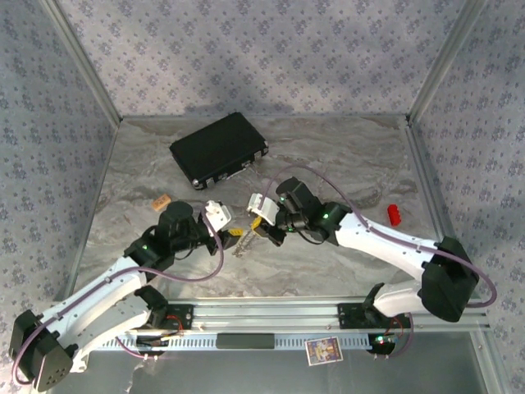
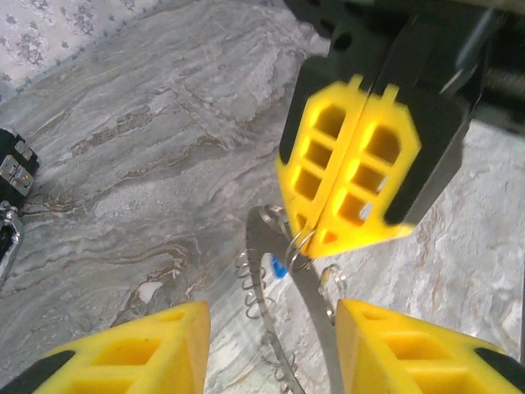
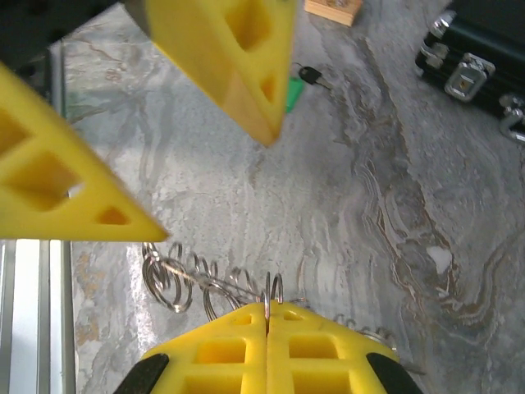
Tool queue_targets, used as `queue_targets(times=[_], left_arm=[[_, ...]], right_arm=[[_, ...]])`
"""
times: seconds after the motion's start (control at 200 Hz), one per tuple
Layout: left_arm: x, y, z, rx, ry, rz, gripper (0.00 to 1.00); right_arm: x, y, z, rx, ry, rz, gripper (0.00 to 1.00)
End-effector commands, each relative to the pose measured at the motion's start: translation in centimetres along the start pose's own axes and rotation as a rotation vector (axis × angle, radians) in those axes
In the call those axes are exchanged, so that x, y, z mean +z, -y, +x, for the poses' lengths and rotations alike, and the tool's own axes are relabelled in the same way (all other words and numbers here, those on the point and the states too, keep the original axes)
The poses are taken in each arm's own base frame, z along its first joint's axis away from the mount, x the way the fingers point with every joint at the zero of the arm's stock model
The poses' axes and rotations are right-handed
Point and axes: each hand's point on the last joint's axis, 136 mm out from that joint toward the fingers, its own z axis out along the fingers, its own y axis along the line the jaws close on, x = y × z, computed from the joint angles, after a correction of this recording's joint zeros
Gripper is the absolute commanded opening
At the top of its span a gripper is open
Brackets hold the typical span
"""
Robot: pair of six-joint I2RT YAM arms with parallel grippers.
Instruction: Put the keys on the keyring
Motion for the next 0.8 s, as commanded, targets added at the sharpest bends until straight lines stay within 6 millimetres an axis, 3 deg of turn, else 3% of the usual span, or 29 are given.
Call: queue_targets(times=[0.0,0.145,0.53,0.795], left_arm=[[-0.4,0.2,-1.2,0.110,0.047,-0.001,0.41],[-0.2,0.2,-1.0,0.123,0.071,0.001,0.42],[1.0,3.6,-0.4,0.144,0.064,0.215,0.42],[1.5,4.8,0.1,0.134,0.066,0.288,0.36]], right_arm=[[-1.2,-1.1,-0.6,-0.114,0.047,-0.041,0.00],[-1.9,-1.8,-0.3,-0.177,0.079,-0.052,0.00],[-2.6,-3.4,0.1,-0.276,0.104,-0.099,0.00],[-2.3,-4.1,-0.3,-0.317,0.104,-0.096,0.00]])
